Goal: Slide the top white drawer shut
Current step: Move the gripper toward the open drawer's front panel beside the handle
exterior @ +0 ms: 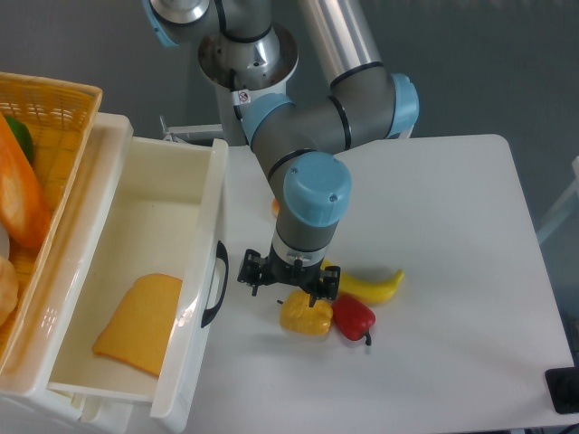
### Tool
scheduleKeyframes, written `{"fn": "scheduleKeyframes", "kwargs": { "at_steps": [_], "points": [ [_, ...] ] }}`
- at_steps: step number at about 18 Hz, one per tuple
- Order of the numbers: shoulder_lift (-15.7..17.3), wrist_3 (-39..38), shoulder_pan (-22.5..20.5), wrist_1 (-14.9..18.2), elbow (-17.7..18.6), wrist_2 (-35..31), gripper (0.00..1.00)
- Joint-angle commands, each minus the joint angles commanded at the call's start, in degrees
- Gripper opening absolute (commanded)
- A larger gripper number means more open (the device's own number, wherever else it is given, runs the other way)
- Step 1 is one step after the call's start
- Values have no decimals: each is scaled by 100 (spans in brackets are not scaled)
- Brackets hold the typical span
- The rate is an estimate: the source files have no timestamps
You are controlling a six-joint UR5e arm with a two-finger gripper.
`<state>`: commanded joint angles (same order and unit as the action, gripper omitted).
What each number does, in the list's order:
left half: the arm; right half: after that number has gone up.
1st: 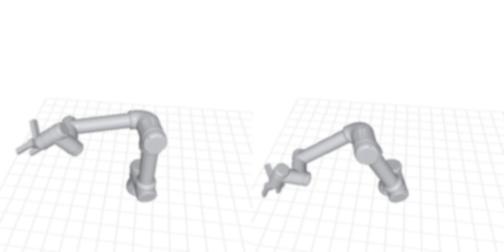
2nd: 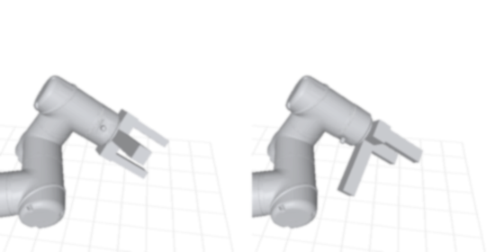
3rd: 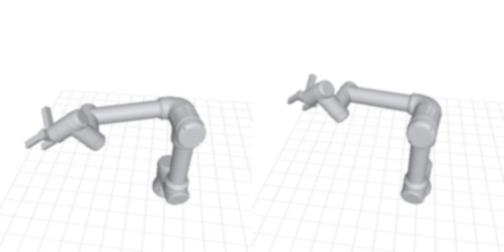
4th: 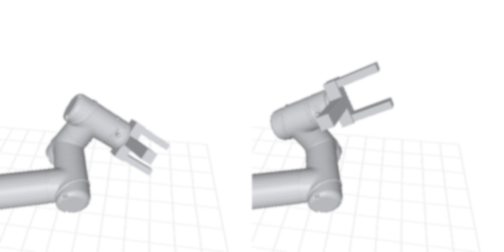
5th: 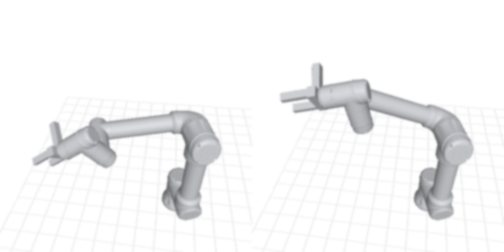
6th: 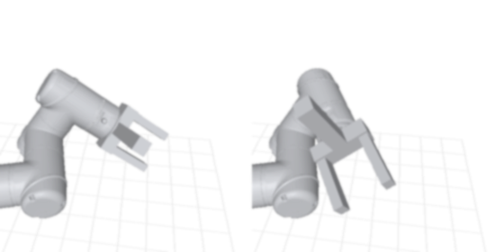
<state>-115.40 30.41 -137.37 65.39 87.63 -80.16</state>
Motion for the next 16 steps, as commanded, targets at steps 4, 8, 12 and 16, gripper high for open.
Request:
{"fn": "scheduleKeyframes", "kwargs": {
  "at_steps": [4, 8, 12, 16],
  "points": [
    [17, 0, 0, 18, 9, 114, 100],
    [53, 0, 0, 35, 9, 167, 100],
    [62, -70, 35, 35, 9, 176, 100],
    [97, -70, 53, 35, 9, 185, 100]
  ]
}}
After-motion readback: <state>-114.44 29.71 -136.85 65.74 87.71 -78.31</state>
